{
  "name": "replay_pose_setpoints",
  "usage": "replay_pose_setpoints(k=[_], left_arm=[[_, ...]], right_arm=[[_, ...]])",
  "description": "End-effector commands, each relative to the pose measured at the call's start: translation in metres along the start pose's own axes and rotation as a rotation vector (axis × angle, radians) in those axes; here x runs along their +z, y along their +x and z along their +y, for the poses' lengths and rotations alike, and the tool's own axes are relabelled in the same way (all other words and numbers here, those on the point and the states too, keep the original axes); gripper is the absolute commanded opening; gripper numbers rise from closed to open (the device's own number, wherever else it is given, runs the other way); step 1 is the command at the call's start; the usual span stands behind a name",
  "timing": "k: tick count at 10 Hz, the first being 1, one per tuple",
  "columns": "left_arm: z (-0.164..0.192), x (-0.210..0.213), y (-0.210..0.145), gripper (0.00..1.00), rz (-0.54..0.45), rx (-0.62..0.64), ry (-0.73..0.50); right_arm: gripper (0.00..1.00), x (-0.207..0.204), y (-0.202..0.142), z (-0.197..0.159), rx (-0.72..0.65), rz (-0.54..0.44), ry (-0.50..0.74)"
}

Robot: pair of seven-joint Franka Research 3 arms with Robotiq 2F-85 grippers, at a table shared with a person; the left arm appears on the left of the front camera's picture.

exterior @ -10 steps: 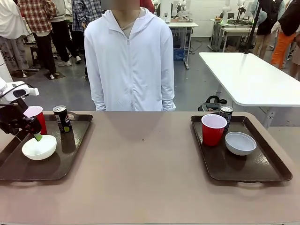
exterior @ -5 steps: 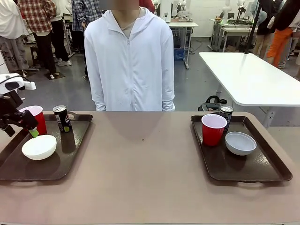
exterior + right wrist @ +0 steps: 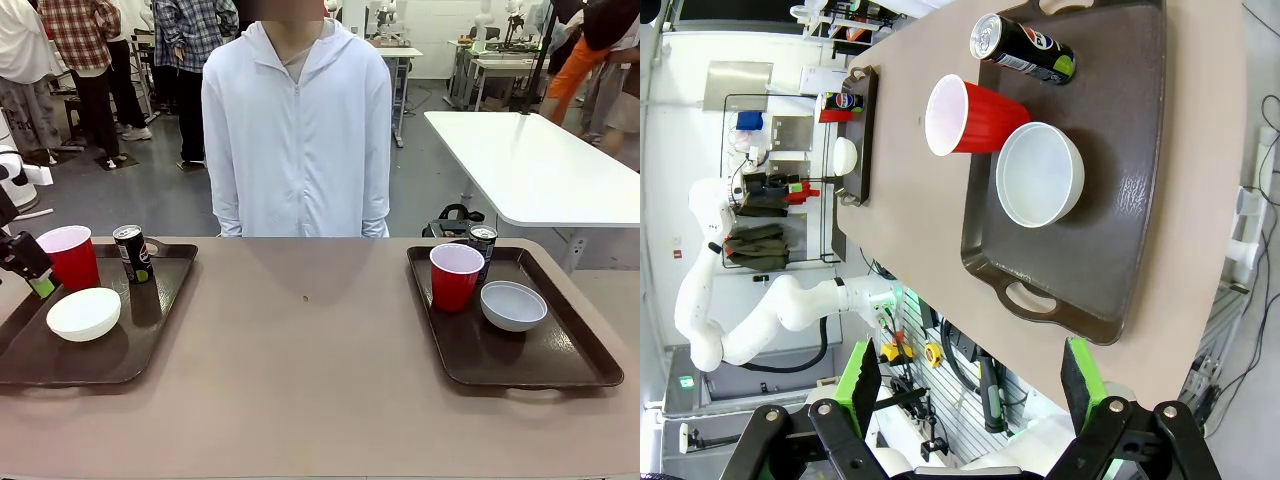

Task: Prepare tableware on both trays.
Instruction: Pick up a Picnic Bowl from the table and place it on a Handle tray.

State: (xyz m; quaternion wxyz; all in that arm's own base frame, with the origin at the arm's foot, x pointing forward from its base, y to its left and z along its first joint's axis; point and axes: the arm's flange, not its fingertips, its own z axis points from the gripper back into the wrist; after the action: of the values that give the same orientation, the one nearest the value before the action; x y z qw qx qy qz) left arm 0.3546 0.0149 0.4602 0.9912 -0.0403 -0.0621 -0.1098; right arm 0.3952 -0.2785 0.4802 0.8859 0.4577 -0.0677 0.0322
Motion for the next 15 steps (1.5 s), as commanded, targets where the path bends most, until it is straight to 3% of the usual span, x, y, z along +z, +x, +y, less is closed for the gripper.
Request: replay_pose_setpoints(k=[1, 4, 5, 7, 10, 13, 15], left_arm=[[0.003, -0.004, -0.004, 1.0, 0.007, 0.016, 0.014], [0.003, 0.001, 0.005, 1.0, -0.033, 0.004, -0.04], [0.004, 0.01, 0.008, 1.0, -0.057, -0.01, -0.167], [0.02, 0.045, 0.018, 1.0, -0.128, -0.086, -0.608], [0.067, 0.087, 0.032, 1.0, -0.149, -0.121, -0.947], [0.149, 0.1, 0.039, 1.0, -0.18, -0.018, -1.084], [0.208, 0.086, 0.039, 1.0, -0.218, 0.094, -1.068]], right_arm=[[0.95, -0.004, -0.004, 0.002, -0.019, -0.008, -0.013], [0.95, -0.004, -0.004, 0.002, -0.019, -0.008, -0.013], [0.95, -0.004, -0.004, 0.002, -0.019, -0.008, -0.013], [0.95, -0.004, -0.004, 0.002, -0.019, -0.008, -0.013], [0.95, -0.004, -0.004, 0.002, -0.019, -0.008, -0.013], [0.95, -0.004, -0.004, 0.002, -0.019, -0.008, -0.013], [0.95, -0.004, -0.004, 0.002, -0.019, -0.008, -0.013]])
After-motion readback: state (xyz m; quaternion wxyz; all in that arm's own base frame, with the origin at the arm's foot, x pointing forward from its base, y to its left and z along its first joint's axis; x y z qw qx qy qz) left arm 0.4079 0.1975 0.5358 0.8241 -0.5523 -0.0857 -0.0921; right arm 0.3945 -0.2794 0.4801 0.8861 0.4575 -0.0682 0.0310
